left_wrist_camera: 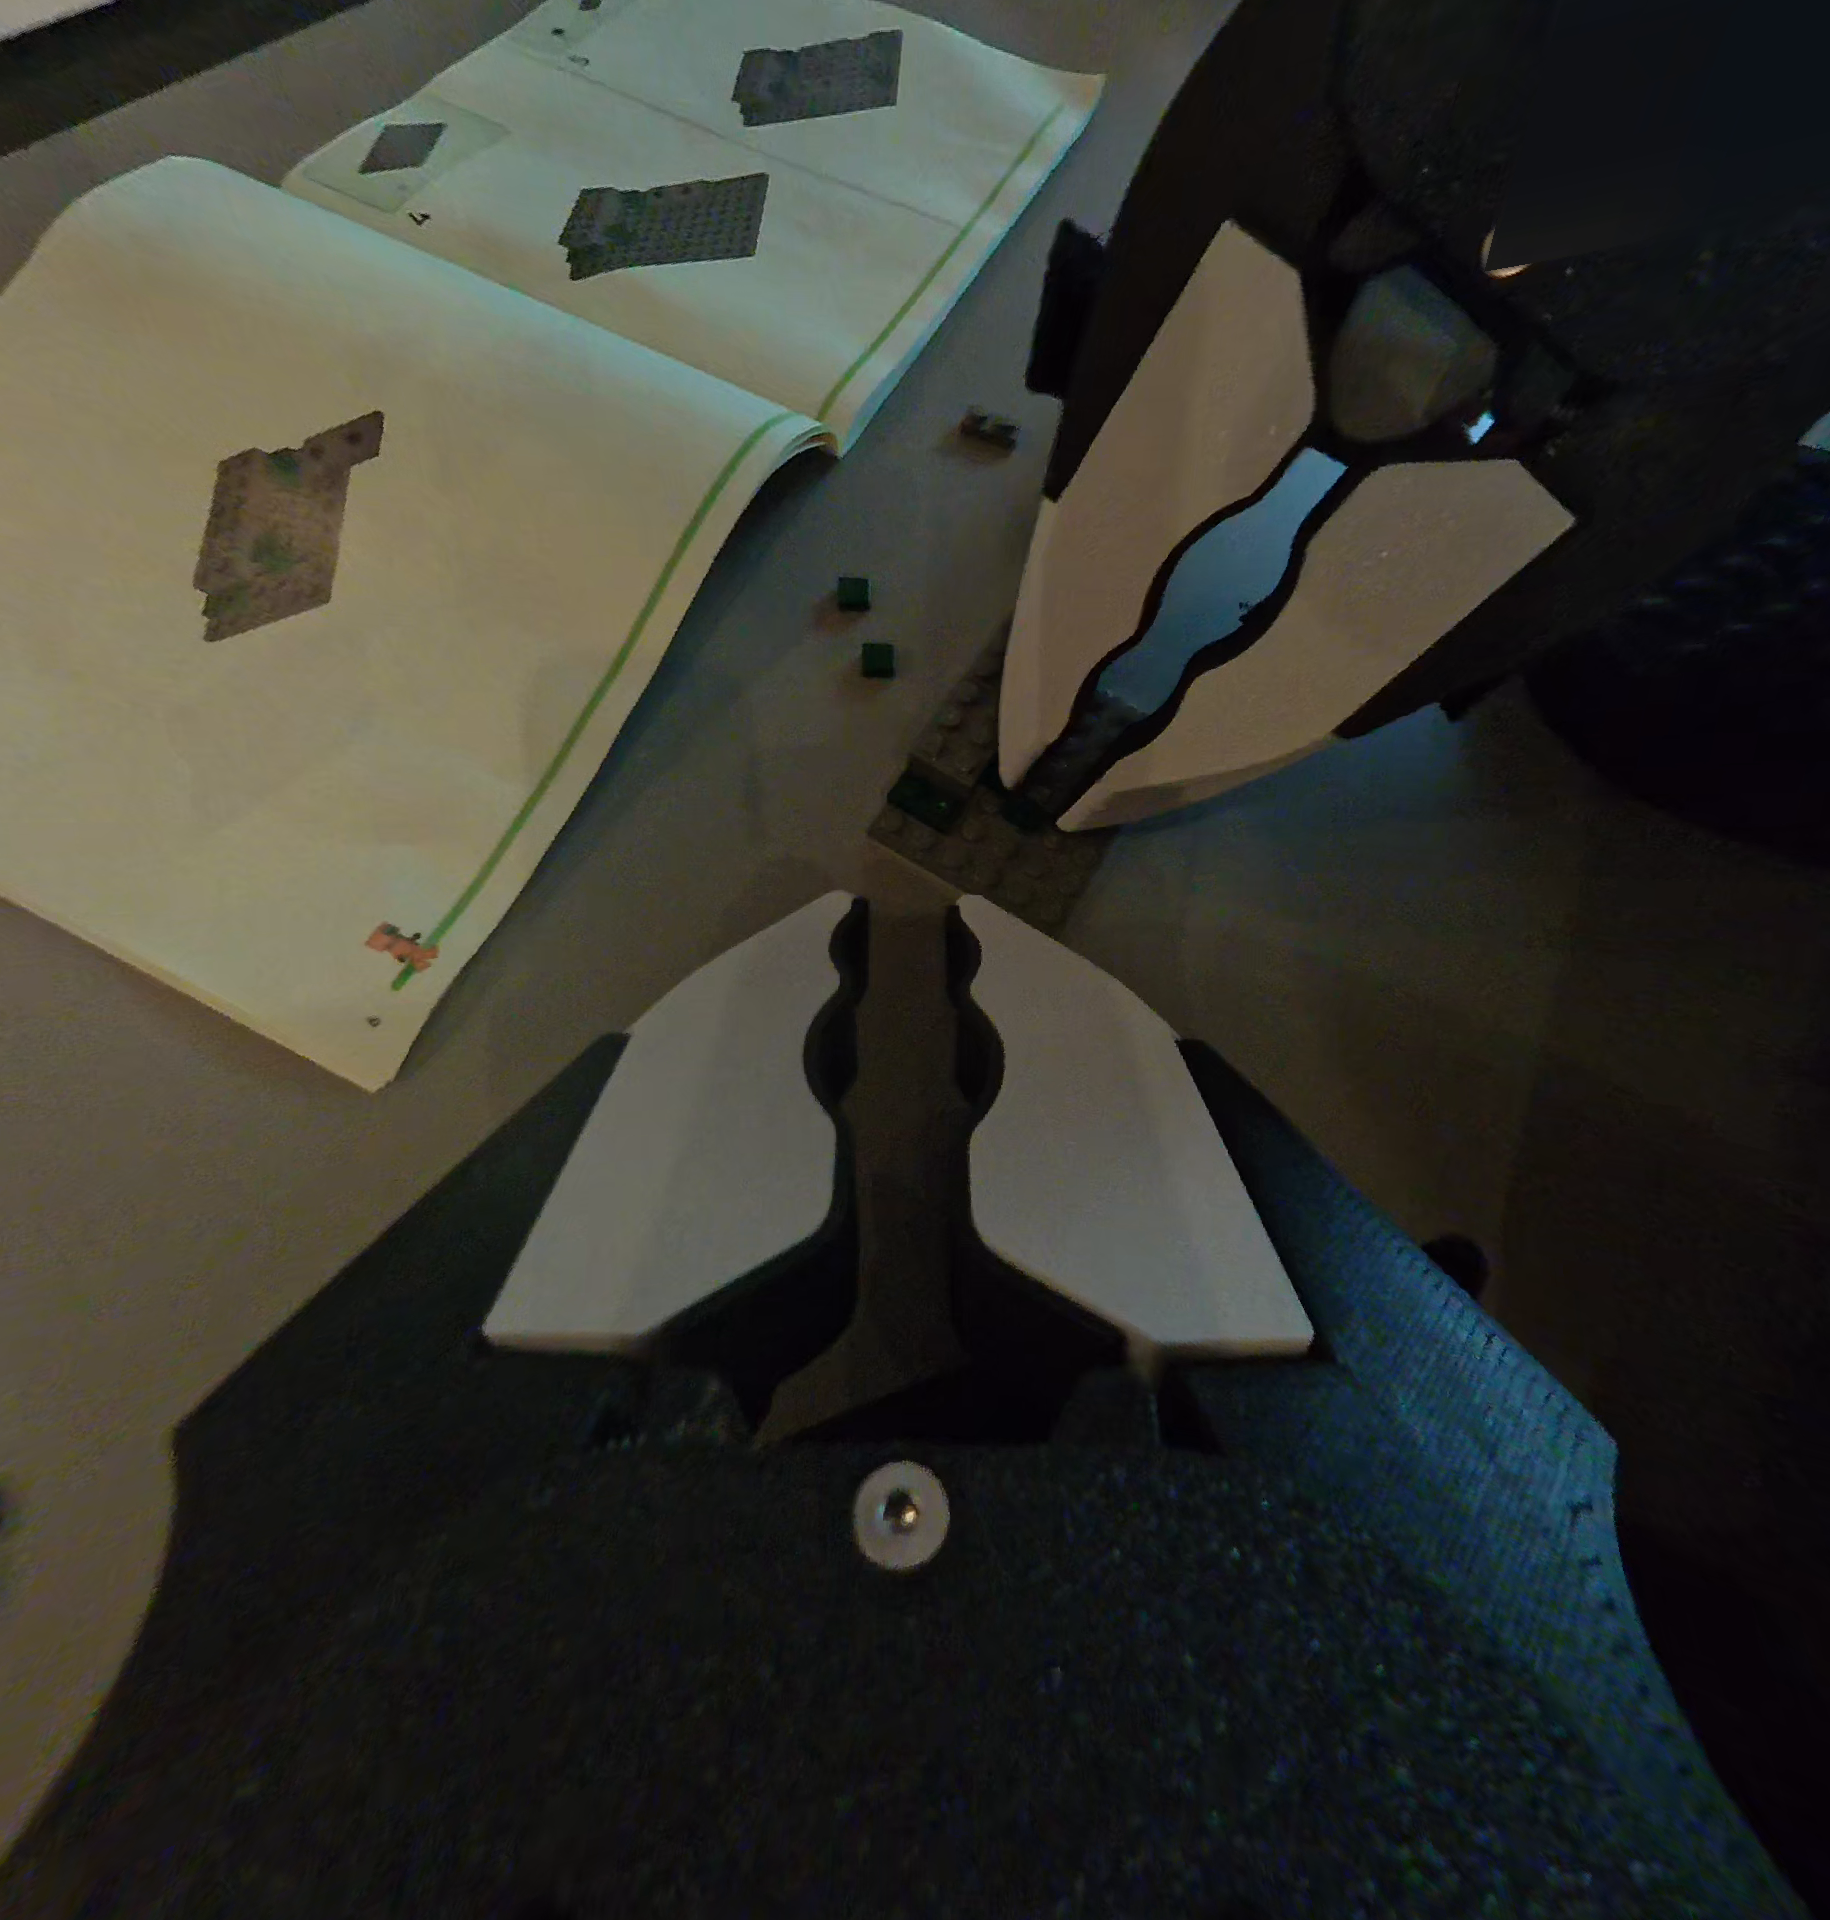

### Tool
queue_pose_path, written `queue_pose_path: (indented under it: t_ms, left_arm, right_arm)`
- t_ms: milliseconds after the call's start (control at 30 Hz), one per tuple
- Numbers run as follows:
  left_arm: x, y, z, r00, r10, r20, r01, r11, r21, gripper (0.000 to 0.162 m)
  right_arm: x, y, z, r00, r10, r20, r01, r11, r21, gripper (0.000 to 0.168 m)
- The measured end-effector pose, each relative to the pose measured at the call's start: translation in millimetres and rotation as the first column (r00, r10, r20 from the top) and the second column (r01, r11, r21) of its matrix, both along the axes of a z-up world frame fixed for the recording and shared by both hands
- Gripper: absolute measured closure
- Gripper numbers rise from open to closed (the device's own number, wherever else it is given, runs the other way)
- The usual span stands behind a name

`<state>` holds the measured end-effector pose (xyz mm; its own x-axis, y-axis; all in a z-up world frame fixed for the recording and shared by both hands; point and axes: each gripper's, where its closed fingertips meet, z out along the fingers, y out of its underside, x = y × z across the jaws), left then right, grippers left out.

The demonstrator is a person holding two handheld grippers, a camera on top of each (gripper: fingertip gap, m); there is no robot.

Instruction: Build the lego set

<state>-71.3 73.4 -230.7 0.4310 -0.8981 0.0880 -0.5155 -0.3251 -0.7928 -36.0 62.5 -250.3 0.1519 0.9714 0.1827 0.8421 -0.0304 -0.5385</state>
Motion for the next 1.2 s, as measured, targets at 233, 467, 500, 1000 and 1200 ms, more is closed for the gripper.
queue_pose_path:
  t_ms: [233,467,500,1000,1200]
  left_arm:
    - [-0.5,0.2,1.1,1.0,0.002,0.007,-0.002,1.0,0.003,0.148]
    - [-0.4,0.1,1.6,1.0,0.001,0.013,-0.001,1.0,0.001,0.148]
    - [-0.4,0.1,1.7,1.0,0.001,0.014,-0.001,1.0,0.001,0.148]
    - [-0.5,-0.5,2.8,1.0,-0.004,0.025,0.004,1.0,-0.001,0.148]
    - [-0.5,-0.7,3.1,1.0,-0.005,0.027,0.005,1.0,-0.001,0.148]
  right_arm:
    - [-1.3,0.8,-1.4,1.0,0.018,0.005,-0.018,0.998,-0.052,0.162]
    - [-0.1,-1.3,-1.2,0.996,0.08,0.05,-0.076,0.994,-0.075,0.162]
    - [-0.1,-1.2,-1.3,0.994,0.088,0.06,-0.083,0.994,-0.077,0.162]
    - [-3.4,1.5,-2.4,0.987,0.118,0.109,-0.108,0.99,-0.096,0.162]
    - [-3.4,1.7,-3.3,0.987,0.113,0.114,-0.102,0.99,-0.098,0.16]
